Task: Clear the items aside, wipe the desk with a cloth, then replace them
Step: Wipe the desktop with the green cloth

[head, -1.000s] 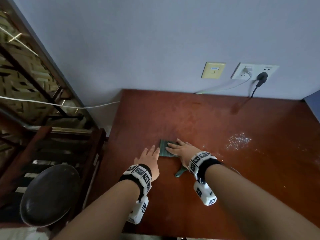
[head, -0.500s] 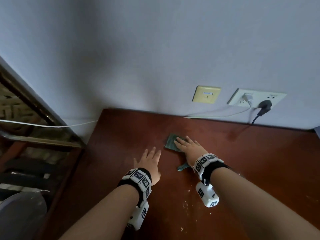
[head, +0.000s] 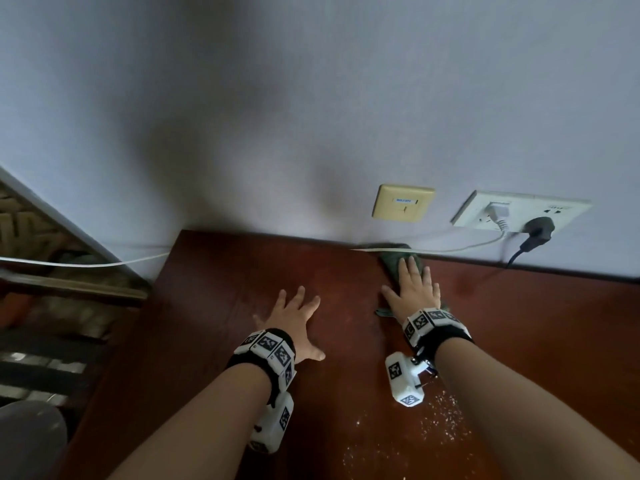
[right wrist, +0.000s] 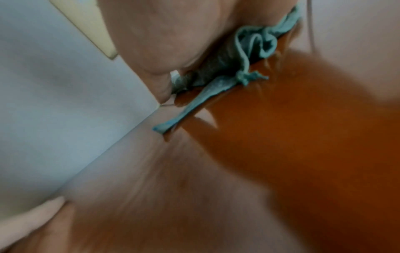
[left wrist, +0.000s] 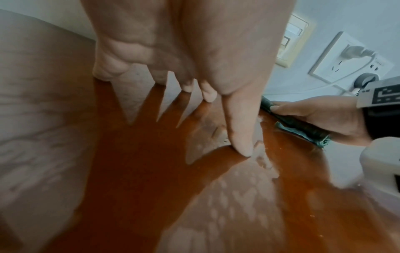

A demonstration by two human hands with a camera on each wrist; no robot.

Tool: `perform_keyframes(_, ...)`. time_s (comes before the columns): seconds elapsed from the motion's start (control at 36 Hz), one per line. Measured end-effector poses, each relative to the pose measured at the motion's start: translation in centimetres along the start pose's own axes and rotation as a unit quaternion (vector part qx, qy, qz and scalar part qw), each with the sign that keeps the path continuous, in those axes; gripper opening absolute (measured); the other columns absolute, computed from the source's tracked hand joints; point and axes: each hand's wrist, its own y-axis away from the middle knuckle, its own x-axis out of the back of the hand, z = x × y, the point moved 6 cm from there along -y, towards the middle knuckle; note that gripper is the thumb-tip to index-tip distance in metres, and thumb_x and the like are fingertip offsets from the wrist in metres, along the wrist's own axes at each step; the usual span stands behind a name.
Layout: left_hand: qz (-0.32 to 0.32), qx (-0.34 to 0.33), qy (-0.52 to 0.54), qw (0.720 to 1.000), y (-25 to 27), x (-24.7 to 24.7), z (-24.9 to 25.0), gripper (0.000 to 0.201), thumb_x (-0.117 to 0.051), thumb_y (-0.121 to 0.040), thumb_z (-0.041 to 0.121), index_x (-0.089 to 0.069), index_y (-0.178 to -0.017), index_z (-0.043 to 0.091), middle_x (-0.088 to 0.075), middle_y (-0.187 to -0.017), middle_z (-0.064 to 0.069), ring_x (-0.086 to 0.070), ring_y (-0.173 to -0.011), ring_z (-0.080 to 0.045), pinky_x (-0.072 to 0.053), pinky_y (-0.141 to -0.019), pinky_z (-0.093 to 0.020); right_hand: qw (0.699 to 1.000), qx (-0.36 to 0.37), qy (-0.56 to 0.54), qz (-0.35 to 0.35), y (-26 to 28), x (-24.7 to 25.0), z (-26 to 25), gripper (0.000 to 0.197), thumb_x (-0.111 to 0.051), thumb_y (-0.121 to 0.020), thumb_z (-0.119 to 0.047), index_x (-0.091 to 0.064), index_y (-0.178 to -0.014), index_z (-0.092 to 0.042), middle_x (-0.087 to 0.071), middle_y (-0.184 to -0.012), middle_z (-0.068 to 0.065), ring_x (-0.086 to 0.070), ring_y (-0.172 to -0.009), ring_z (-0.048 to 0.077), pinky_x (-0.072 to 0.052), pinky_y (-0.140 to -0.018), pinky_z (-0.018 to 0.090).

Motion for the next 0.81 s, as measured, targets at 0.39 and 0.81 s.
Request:
perform_keyframes(0.39, -0.061, -0.020, -0.065, 0.996, 0.5, 0.7, -0.5, 0.122, -0.085, -0.073, 0.043, 0.005, -0.156, 0.042, 0.024, -0.162, 0.013, 0.021, -0.150, -0.022, -0.017, -0.113, -0.071, 0.957, 0.281, 0.023, -0.069, 3.8, -1.9, -4.6, 0.055, -0.038, -0.100, -0.038, -0.016, -0.150, -0.035, -0.002, -0.158, -0.019, 0.008, -0.147, 0.014, 0.003, -0.119, 0.040)
perform_keyframes(0.81, -0.076, -0.026, -0.053, 0.995, 0.3, 0.2, -0.5, 0.123, -0.084, -0.075, 0.041, 0.010, -0.155, 0.043, 0.030, -0.160, 0.014, 0.025, -0.149, -0.022, -0.010, -0.113, -0.073, 0.951, 0.298, 0.010, -0.079, -1.2, 2.7, -5.6, 0.065, -0.054, -0.095, -0.019, -0.022, -0.151, -0.029, -0.011, -0.157, -0.016, -0.006, -0.146, 0.010, -0.005, -0.115, 0.026)
